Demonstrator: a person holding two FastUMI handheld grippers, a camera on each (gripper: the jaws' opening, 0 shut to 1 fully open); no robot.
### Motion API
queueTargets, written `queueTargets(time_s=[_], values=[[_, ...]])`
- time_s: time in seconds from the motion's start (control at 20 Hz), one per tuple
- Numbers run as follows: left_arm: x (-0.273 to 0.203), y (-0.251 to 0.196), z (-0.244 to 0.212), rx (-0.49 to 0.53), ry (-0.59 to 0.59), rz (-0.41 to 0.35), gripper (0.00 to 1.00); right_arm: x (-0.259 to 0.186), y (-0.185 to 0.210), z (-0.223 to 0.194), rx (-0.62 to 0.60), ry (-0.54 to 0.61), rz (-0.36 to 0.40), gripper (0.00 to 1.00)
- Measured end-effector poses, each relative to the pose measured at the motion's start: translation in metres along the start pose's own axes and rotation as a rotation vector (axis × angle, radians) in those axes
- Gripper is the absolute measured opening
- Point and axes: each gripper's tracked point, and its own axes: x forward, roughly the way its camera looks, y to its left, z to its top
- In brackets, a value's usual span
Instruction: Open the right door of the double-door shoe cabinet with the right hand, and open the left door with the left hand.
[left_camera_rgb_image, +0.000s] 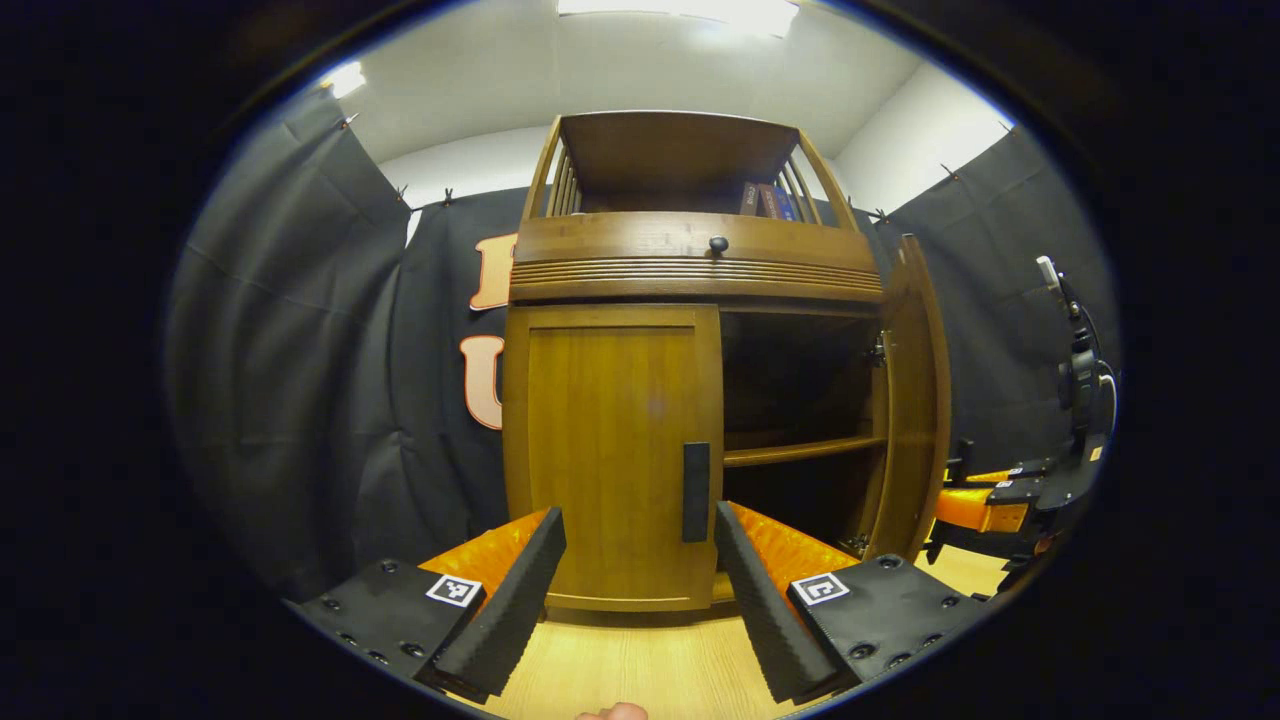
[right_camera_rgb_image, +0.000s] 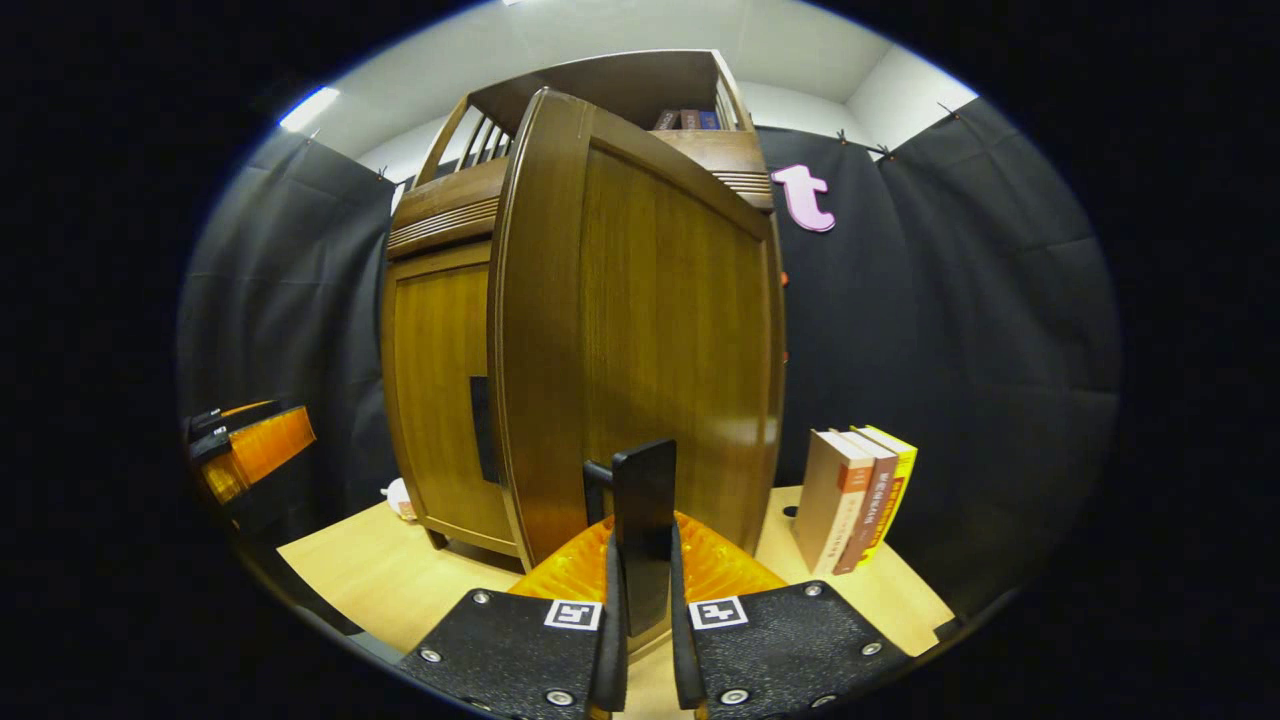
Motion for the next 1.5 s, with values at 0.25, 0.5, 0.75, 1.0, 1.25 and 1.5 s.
queueTargets(time_s=[0.25, 0.5, 0.75, 1.0, 1.25, 1.5], values=[[0.003, -0.018, 0.000, 0.000, -0.002, -0.028, 0.94, -0.016, -0.034, 0.001, 0.011, -0.002, -0.055, 0.12], [0.004, -0.024, -0.004, -0.005, 0.005, -0.042, 0.94, -0.024, -0.067, 0.000, 0.020, -0.002, -0.102, 0.05], [0.007, -0.031, -0.005, -0.008, 0.009, -0.043, 0.94, -0.034, -0.102, -0.003, 0.024, -0.008, -0.141, 0.00], [0.008, -0.035, -0.008, -0.008, 0.016, -0.041, 0.94, -0.037, -0.122, -0.005, 0.048, -0.029, -0.073, 0.00], [0.009, -0.036, -0.008, -0.005, 0.023, -0.029, 0.94, -0.034, -0.139, -0.005, 0.069, -0.056, -0.013, 0.00], [0.007, -0.035, -0.009, -0.001, 0.023, -0.020, 0.94, -0.032, -0.154, -0.004, 0.074, -0.056, 0.055, 0.05]])
